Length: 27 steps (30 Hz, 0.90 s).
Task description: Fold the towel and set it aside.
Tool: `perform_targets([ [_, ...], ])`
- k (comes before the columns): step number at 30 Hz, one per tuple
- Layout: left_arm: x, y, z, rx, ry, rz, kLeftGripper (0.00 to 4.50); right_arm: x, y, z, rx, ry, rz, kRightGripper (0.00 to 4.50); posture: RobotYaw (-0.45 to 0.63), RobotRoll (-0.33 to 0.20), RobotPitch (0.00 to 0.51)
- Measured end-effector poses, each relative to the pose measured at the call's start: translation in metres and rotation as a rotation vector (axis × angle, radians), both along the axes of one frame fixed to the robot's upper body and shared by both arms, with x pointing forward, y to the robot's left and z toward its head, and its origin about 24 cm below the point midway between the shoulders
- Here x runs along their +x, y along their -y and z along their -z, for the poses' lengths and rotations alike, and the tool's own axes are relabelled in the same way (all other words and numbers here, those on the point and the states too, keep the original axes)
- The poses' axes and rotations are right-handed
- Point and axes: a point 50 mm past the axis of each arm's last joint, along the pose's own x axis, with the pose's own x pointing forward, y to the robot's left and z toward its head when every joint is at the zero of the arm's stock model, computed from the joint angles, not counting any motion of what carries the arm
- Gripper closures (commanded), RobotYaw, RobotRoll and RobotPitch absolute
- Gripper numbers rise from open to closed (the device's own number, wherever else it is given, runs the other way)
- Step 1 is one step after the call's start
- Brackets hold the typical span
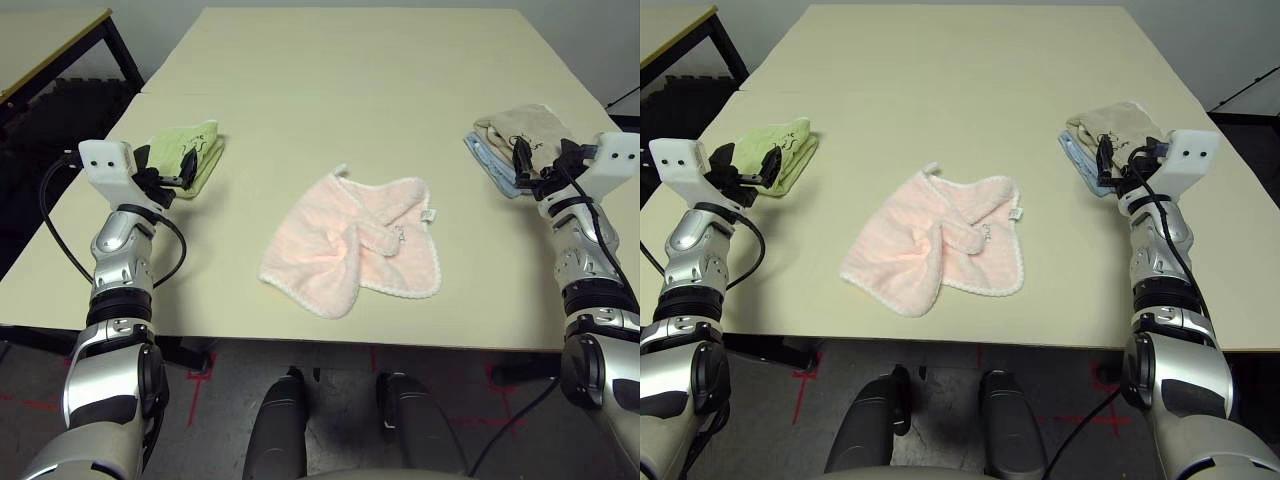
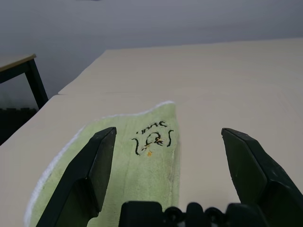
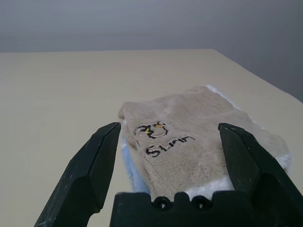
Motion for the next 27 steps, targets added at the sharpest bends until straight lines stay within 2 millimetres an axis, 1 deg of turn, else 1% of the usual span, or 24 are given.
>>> perform_targets([
  [17,0.001,0.003,0.004,-0.012,-0.041,0.076,0.00,0.000,-0.002,0.002,0.000,-0.005,-0.009,0.01,-0.06,0.000,0.134],
  [21,0.000,0.004,0.002,0.019,-0.068,0.148,0.00,0.000,-0.002,0.002,-0.003,-0.006,-0.021,0.01,-0.03,0.000,0.140],
  [27,0.002,0.008,-0.015,0.060,-0.091,0.329,0.00,0.002,-0.005,0.001,-0.011,-0.006,-0.051,0.01,-0.01,0.000,0.146],
])
